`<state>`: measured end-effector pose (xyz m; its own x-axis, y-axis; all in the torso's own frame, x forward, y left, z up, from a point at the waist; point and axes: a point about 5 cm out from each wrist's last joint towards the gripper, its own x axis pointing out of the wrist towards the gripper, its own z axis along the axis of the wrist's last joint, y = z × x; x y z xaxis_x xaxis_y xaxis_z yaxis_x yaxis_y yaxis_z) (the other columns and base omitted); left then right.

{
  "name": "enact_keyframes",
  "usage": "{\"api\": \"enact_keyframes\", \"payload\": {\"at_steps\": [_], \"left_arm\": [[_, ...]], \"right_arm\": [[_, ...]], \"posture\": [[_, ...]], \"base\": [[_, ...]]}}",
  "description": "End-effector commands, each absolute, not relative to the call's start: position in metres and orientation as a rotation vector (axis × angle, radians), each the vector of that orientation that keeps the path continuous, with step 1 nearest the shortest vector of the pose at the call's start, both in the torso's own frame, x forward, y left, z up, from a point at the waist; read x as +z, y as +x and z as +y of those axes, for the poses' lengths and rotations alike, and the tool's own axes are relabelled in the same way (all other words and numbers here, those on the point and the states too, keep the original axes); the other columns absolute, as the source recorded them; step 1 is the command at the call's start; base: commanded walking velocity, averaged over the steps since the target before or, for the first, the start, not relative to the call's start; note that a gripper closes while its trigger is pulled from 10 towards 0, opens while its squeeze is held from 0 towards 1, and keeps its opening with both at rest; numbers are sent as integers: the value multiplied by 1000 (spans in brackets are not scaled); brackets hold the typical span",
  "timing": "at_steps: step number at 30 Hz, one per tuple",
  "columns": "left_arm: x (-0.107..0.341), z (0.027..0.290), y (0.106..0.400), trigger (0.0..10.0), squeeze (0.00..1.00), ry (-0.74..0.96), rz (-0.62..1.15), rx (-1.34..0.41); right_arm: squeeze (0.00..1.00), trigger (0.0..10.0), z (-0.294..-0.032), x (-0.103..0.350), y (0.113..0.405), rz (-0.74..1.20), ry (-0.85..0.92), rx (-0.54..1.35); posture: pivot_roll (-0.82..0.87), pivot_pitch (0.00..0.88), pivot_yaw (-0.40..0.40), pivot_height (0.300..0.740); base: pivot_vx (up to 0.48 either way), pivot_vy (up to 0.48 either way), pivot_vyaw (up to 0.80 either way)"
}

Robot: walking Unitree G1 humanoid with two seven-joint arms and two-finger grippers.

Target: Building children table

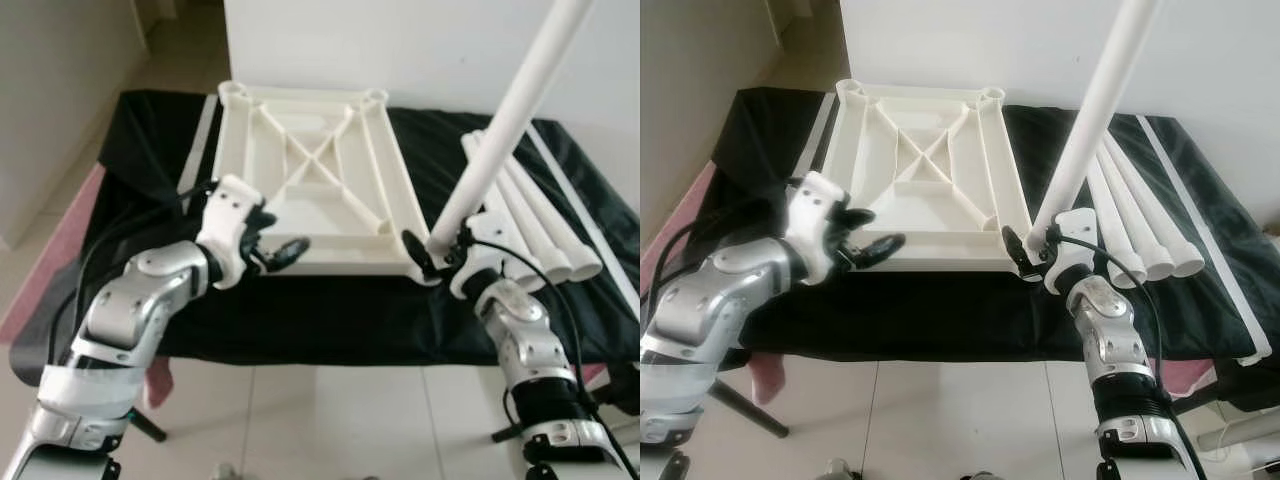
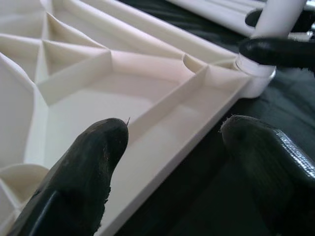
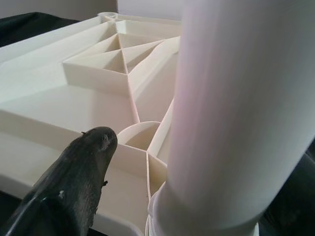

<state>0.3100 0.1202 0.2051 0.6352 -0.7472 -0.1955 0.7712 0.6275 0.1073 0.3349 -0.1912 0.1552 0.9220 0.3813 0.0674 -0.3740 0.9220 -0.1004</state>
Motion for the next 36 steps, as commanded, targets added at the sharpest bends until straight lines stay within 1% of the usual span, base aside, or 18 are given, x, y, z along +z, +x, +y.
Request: {"api": "enact_keyframes", "payload": {"at_steps": [1, 4, 5, 6, 7, 9, 10, 17, 19, 20, 21, 29, 31, 33, 36], "left_arm": [[204, 111, 307, 10000, 0, 210, 145, -970], [204, 107, 308, 10000, 0, 219, 142, -992], [204, 106, 309, 10000, 0, 216, 141, -992], [204, 106, 309, 10000, 0, 216, 141, -992], [204, 105, 310, 10000, 0, 214, 140, -993], [203, 103, 311, 10000, 0, 216, 137, -995], [203, 102, 311, 10000, 0, 218, 135, -1001], [201, 96, 313, 10000, 0, 215, 140, -1024], [201, 95, 313, 10000, 0, 210, 141, -1026], [200, 94, 313, 10000, 0, 206, 142, -1027], [199, 93, 313, 10000, 0, 200, 142, -1029], [198, 93, 313, 10000, 0, 196, 143, -1028], [192, 94, 310, 10000, 0, 187, 156, -1027], [188, 95, 305, 10000, 0, 160, 174, -1039], [186, 96, 303, 10000, 0, 145, 177, -1043]], "right_arm": [[0, 10000, -194, 151, 336, -57, -128, 426], [0, 10000, -198, 148, 337, -36, -128, 452], [0, 7294, -200, 148, 337, -36, -129, 450], [0, 7294, -200, 148, 337, -36, -129, 450], [0, 3608, -202, 148, 338, -34, -130, 443], [0, 3608, -204, 147, 338, -32, -128, 442], [0, 0, -206, 146, 338, -26, -124, 432], [0, 0, -211, 138, 334, -6, -84, 380], [0, 0, -213, 134, 332, 4, -70, 334], [0, 1255, -215, 130, 331, 15, -52, 293], [0, 10000, -215, 125, 328, 25, -12, 243], [0, 10000, -212, 122, 324, 21, 22, 186], [0, 10000, -208, 120, 319, 14, 47, 71], [0, 10000, -205, 119, 314, 16, 36, -40], [0, 10000, -200, 118, 312, 14, 26, -77]], "posture": [[2, 70, -24, 740], [-4, 67, -18, 740], [-9, 65, -15, 740], [-9, 65, -15, 740], [-10, 65, -14, 740], [-10, 65, -14, 740], [-20, 63, -6, 740], [-38, 62, 4, 740], [-42, 61, 6, 740], [-46, 60, 7, 740], [-47, 61, 6, 740], [-55, 64, 6, 740], [-59, 64, 1, 740], [-63, 60, 0, 740], [-66, 56, 1, 740]], "base": [[0, 0, 0], [0, 0, 0], [0, 0, 0], [0, 0, 0], [0, 0, 0], [0, 0, 0], [0, 0, 0], [0, 0, 0], [0, 0, 0], [0, 0, 0], [0, 0, 0], [0, 0, 0], [0, 0, 0], [0, 0, 0], [0, 0, 0]]}}
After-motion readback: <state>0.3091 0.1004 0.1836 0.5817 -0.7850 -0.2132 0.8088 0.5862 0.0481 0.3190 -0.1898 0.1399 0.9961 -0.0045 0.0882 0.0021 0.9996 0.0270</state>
